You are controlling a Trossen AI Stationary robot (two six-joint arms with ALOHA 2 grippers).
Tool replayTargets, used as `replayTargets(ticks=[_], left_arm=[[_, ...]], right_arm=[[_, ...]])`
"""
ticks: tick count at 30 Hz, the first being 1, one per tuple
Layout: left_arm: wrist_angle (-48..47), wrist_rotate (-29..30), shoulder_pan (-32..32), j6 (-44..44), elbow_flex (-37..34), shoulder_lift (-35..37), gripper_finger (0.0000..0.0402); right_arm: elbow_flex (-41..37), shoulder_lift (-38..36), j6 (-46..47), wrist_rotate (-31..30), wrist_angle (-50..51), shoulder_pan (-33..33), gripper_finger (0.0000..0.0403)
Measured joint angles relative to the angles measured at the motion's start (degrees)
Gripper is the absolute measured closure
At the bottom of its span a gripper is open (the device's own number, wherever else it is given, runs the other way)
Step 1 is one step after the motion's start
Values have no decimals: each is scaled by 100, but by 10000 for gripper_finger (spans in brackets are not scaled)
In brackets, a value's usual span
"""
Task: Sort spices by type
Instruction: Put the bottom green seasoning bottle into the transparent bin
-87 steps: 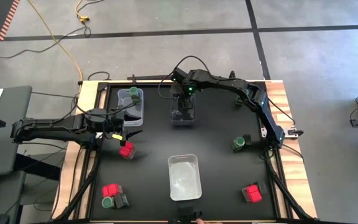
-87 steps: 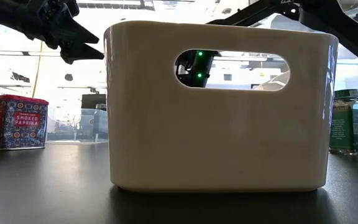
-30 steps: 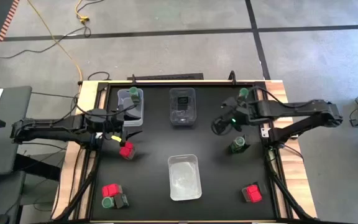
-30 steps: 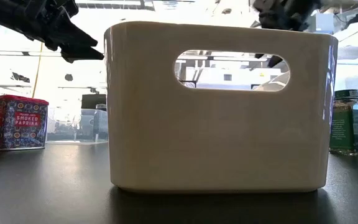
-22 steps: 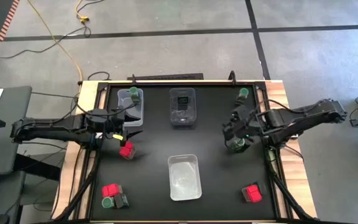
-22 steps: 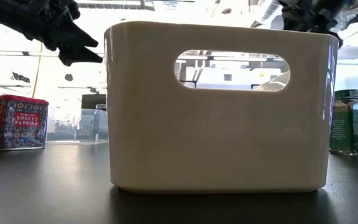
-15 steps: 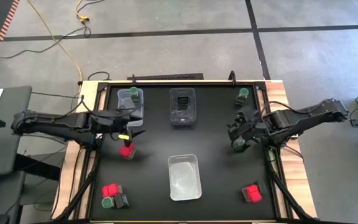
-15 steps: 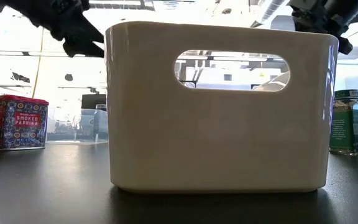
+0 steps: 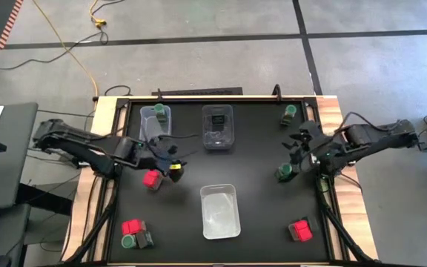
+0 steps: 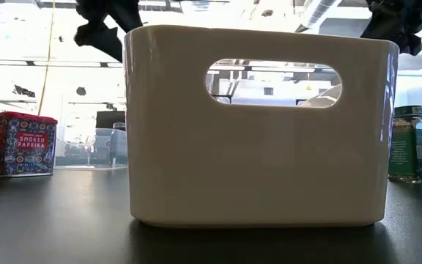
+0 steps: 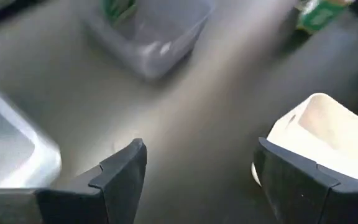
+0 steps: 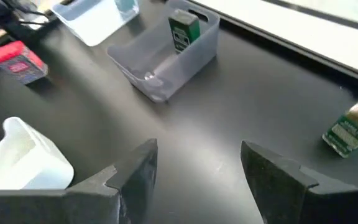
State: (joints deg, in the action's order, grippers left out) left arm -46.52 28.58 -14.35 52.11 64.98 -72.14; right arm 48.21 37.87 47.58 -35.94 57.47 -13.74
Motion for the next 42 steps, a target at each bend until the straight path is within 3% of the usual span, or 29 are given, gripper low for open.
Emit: replayTargets(ticks=[6, 12, 22, 29, 42], left_arm=[[-1322, -24, -692, 2143, 725, -608, 120], [-1499, -317, -1427, 4275, 970, -897, 120], [-2273, -806, -2013, 5822, 972, -1047, 120], [-2665, -1399, -2211, 5395, 971, -1032, 120], [-2985, -2610, -2298, 1950, 970, -1034, 120]], right_arm=[[2, -301, -306, 0, 72, 0, 143], [3, -349, -306, 1, 107, 0, 143], [4, -341, -415, 0, 83, 0, 143], [4, -341, -295, 0, 79, 0, 143], [4, -339, 478, -2, 73, 97, 143]])
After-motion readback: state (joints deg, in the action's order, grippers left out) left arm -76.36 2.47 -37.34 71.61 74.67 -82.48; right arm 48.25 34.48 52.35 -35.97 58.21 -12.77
